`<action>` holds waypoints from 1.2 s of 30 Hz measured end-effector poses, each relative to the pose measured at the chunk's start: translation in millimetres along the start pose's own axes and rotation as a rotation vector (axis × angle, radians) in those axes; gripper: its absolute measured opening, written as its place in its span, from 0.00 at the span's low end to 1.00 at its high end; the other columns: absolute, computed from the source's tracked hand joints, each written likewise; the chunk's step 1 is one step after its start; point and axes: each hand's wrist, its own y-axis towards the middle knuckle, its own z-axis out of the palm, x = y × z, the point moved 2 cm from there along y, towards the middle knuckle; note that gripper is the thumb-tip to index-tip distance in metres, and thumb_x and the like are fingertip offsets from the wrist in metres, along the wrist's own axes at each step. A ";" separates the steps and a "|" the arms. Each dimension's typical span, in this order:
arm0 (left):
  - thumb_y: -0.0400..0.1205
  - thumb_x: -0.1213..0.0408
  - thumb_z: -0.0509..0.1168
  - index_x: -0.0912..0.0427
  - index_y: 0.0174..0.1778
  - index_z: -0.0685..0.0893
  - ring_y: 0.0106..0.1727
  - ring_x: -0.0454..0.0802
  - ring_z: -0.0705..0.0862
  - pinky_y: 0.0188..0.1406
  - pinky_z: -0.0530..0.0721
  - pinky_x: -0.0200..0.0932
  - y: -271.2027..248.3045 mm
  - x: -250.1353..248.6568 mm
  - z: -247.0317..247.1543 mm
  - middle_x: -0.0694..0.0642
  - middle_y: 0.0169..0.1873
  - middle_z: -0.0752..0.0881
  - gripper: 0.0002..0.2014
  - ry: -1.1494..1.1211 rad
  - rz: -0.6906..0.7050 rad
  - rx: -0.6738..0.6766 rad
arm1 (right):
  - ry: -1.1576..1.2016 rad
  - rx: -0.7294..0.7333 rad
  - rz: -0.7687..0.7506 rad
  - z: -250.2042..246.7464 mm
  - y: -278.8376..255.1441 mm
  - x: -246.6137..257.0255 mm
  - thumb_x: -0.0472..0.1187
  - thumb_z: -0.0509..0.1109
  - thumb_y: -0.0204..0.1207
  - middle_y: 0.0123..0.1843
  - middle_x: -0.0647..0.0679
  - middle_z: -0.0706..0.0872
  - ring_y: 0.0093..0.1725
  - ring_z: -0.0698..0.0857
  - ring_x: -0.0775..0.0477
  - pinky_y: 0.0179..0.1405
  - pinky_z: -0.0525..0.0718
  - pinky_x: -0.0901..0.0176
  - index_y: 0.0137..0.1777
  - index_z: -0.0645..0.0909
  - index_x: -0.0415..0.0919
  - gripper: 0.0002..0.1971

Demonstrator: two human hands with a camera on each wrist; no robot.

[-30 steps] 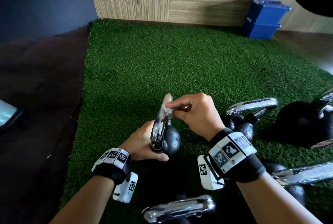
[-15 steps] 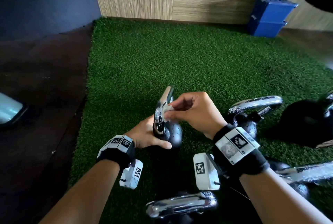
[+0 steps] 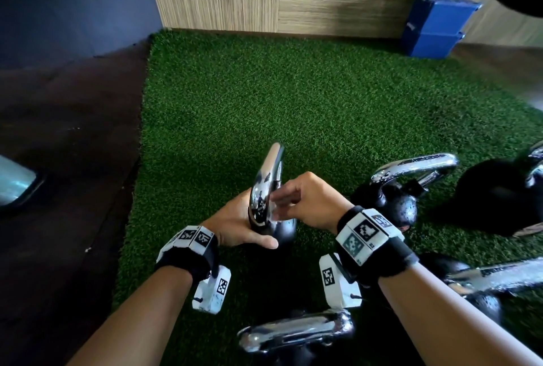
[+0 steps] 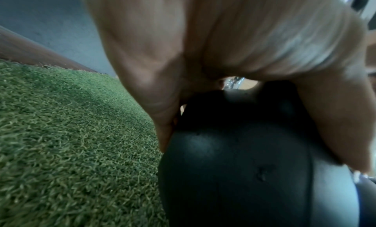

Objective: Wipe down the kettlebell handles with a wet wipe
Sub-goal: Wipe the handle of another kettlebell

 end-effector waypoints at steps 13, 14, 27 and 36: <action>0.61 0.49 0.88 0.40 0.59 0.83 0.63 0.45 0.86 0.67 0.84 0.53 -11.7 -8.6 4.1 0.45 0.58 0.87 0.32 0.213 0.109 -0.048 | 0.010 0.285 0.002 7.3 -1.6 4.9 0.18 0.71 0.75 0.56 0.27 0.90 0.51 0.90 0.40 0.59 0.89 0.51 0.58 0.86 0.21 0.12; 0.62 0.49 0.88 0.41 0.57 0.83 0.61 0.46 0.86 0.66 0.85 0.56 -12.9 -8.3 5.1 0.45 0.57 0.86 0.30 0.229 0.130 -0.047 | -0.027 0.307 0.001 8.5 -0.5 5.2 0.19 0.72 0.75 0.52 0.32 0.92 0.47 0.90 0.49 0.54 0.89 0.59 0.56 0.87 0.24 0.11; 0.53 0.43 0.89 0.51 0.85 0.62 0.80 0.47 0.74 0.81 0.74 0.56 -22.5 9.7 9.4 0.49 0.78 0.73 0.65 0.211 -0.067 -0.102 | 0.495 0.493 0.088 15.7 -2.2 -8.5 0.14 0.59 0.79 0.40 0.47 0.94 0.35 0.91 0.56 0.38 0.89 0.69 0.55 0.82 0.27 0.15; 0.52 0.47 0.89 0.53 0.86 0.62 0.83 0.48 0.72 0.81 0.73 0.58 -20.3 8.6 10.4 0.52 0.80 0.72 0.66 0.143 -0.090 -0.100 | 0.938 0.413 0.072 22.8 -3.1 -26.8 0.23 0.64 0.79 0.49 0.40 0.93 0.46 0.93 0.48 0.49 0.92 0.60 0.61 0.84 0.29 0.14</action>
